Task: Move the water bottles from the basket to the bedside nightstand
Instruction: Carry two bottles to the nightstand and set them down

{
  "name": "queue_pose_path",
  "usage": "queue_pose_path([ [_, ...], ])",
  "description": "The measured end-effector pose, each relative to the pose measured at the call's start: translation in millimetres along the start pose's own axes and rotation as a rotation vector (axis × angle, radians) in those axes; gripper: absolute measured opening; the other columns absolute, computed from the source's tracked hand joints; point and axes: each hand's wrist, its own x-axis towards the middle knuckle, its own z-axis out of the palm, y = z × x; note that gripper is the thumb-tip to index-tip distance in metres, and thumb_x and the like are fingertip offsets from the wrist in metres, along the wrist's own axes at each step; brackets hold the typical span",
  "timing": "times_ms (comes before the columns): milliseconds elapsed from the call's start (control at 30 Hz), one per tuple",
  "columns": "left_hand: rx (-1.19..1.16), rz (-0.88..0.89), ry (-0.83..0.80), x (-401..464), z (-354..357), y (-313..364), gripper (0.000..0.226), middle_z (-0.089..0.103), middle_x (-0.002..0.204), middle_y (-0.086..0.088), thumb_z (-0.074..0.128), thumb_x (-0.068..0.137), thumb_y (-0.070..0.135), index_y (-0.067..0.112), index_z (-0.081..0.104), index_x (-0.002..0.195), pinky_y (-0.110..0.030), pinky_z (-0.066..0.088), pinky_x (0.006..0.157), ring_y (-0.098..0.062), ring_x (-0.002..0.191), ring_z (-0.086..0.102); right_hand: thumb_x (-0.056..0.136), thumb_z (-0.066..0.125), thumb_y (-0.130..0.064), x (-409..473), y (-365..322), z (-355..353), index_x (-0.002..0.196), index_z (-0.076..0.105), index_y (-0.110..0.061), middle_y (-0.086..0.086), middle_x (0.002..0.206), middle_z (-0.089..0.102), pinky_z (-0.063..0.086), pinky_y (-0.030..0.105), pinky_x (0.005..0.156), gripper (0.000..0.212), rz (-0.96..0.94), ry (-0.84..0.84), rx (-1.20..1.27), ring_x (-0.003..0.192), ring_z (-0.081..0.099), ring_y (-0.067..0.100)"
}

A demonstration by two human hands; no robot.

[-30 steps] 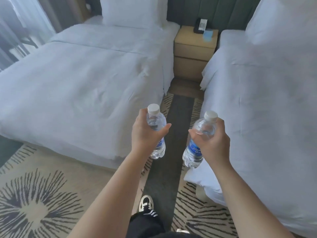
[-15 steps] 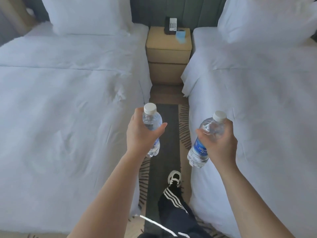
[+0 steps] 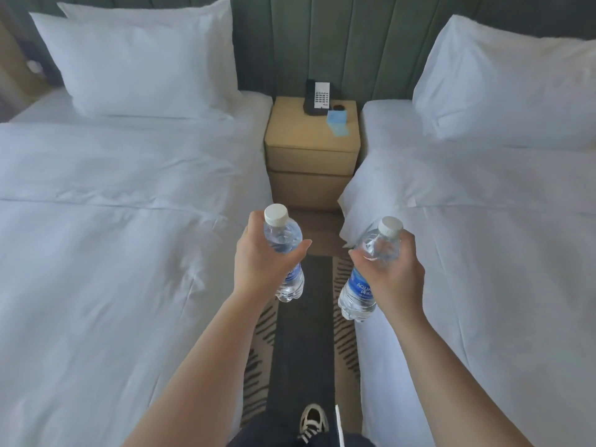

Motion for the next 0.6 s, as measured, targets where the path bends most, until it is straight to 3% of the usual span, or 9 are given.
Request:
queue_pose_path([
  [167, 0.003, 0.006, 0.006, 84, 25, -12, 0.053, 0.057, 0.084, 0.014, 0.08, 0.061, 0.049, 0.028, 0.042, 0.092, -0.023, 0.045, 0.061, -0.01, 0.078, 0.059, 0.07, 0.077, -0.05, 82, -1, 44, 0.122, 0.043, -0.033, -0.014, 0.108, 0.055, 0.042, 0.008, 0.068, 0.065, -0.018, -0.036, -0.001, 0.089, 0.058, 0.008],
  [500, -0.034, -0.004, -0.007, 286, 78, -56, 0.054, 0.058, 0.085, 0.017, 0.07, 0.056, 0.061, 0.033, 0.042, 0.093, -0.037, 0.056, 0.066, -0.002, 0.081, 0.06, 0.063, 0.072, -0.058, 257, -3, 158, 0.115, 0.043, -0.037, -0.012, 0.103, 0.062, 0.045, 0.014, 0.065, 0.063, 0.011, -0.037, 0.014, 0.091, 0.062, 0.01],
  [600, -0.053, -0.022, -0.031, 352, 89, -59, 0.054, 0.06, 0.089, 0.018, 0.07, 0.057, 0.061, 0.037, 0.043, 0.097, -0.044, 0.057, 0.071, -0.007, 0.084, 0.061, 0.061, 0.071, -0.06, 312, -15, 188, 0.112, 0.043, -0.04, -0.015, 0.097, 0.063, 0.044, 0.011, 0.063, 0.061, 0.025, -0.031, 0.019, 0.087, 0.062, 0.004],
])
